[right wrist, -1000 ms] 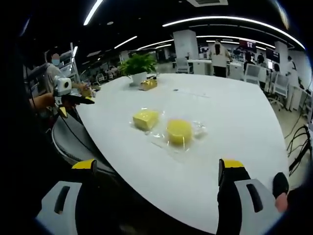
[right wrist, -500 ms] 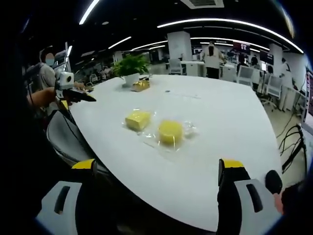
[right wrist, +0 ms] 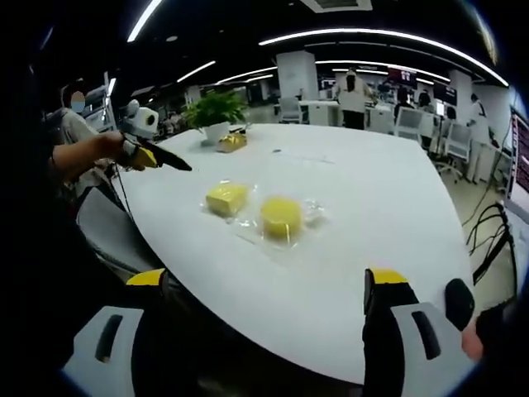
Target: Compare the silicone blocks by pressing each to a similar depth, holding the contact briefly, and releasing to observe deformation and rebound differences across the visible hardness samples.
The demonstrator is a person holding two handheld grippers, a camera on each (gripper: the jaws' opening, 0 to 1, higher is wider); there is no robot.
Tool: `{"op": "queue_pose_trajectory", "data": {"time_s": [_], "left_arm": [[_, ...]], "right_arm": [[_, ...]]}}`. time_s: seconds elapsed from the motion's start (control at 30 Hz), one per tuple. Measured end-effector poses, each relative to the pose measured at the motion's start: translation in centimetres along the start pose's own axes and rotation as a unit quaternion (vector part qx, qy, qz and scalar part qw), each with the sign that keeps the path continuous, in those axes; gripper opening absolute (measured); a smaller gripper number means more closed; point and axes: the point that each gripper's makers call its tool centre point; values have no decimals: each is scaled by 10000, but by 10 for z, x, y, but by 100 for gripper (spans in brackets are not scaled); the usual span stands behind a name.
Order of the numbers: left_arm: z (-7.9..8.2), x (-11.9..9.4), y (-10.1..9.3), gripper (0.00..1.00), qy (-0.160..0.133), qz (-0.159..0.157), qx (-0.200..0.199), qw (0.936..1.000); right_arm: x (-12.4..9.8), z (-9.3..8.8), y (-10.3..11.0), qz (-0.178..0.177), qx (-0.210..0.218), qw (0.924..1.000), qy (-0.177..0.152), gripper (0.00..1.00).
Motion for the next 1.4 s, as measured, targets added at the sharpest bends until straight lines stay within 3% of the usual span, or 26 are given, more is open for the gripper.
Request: {"op": "queue_pose_trajectory", "data": {"time_s": [0.1, 0.2, 0.27, 0.33, 0.43, 0.5, 0.57, 0.67, 0.73, 0.77, 0.97, 1.03, 1.07, 1.1, 1.17, 1.23, 1.3, 1.4], "left_arm": [[0, 21, 7, 74, 110, -61, -382, 9992], [10, 41, 18, 68, 34, -60, -541, 9985], [21, 54, 23, 64, -216, -18, -791, 9966], [28, 68, 31, 65, -274, 56, -1182, 9926], [31, 86, 40, 57, -255, 89, -1176, 9927], [35, 99, 50, 54, -342, 326, -1329, 9900], [33, 112, 53, 55, -231, 318, -1467, 9884], [13, 127, 59, 50, 312, 467, -1412, 9884], [6, 136, 56, 51, 444, 396, -1514, 9867], [-2, 139, 56, 52, 637, 415, -1637, 9836], [0, 162, 79, 49, 384, 661, -2498, 9653], [3, 166, 84, 48, 207, 747, -2806, 9567], [4, 167, 86, 47, 148, 809, -3116, 9467], [3, 167, 85, 46, 150, 824, -3189, 9441], [-1, 169, 86, 44, 215, 868, -3172, 9441], [-8, 172, 86, 40, 377, 910, -3015, 9484], [-13, 177, 82, 34, 446, 892, -3063, 9467], [-15, 183, 80, 26, 353, 898, -3408, 9352]], "right_arm": [[-1, -1, -2, 1, 28, 10000, 20, 89], [-1, -4, -4, -20, 32, 10000, 77, 88], [-1, -2, -9, -179, -6, 9998, -9, 93], [-2, -2, -9, -165, -10, 9999, -16, 93], [-3, -3, -9, -152, 97, 9998, 15, 90], [-4, -5, -9, -160, 103, 9998, 43, 90], [-4, -7, -8, -159, 115, 9998, 75, 89], [-6, -9, -7, -148, 167, 9997, 106, 88], [-6, -11, -6, -120, 219, 9996, 145, 87], [-6, -10, -5, -108, 204, 9996, 139, 87], [-9, -11, -7, -126, 220, 9996, 140, 87], [-9, -12, -8, -138, 228, 9995, 145, 86], [-10, -12, -9, -143, 227, 9995, 148, 86], [-10, -12, -9, -153, 226, 9995, 158, 85], [-11, -12, -11, -156, 278, 9994, 140, 85], [-11, -10, -10, -129, 362, 9992, 83, 84], [-11, -9, -12, -162, 405, 9990, 40, 84], [-11, -9, -12, -164, 429, 9989, 26, 84]]}}
Point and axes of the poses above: the point that each gripper's makers call its tool centre point, and the gripper's own axes: x roughly forward along the fingers, y roughly to its left, z roughly out of its top, and after that the axes turned 8 degrees about -y, right-handed
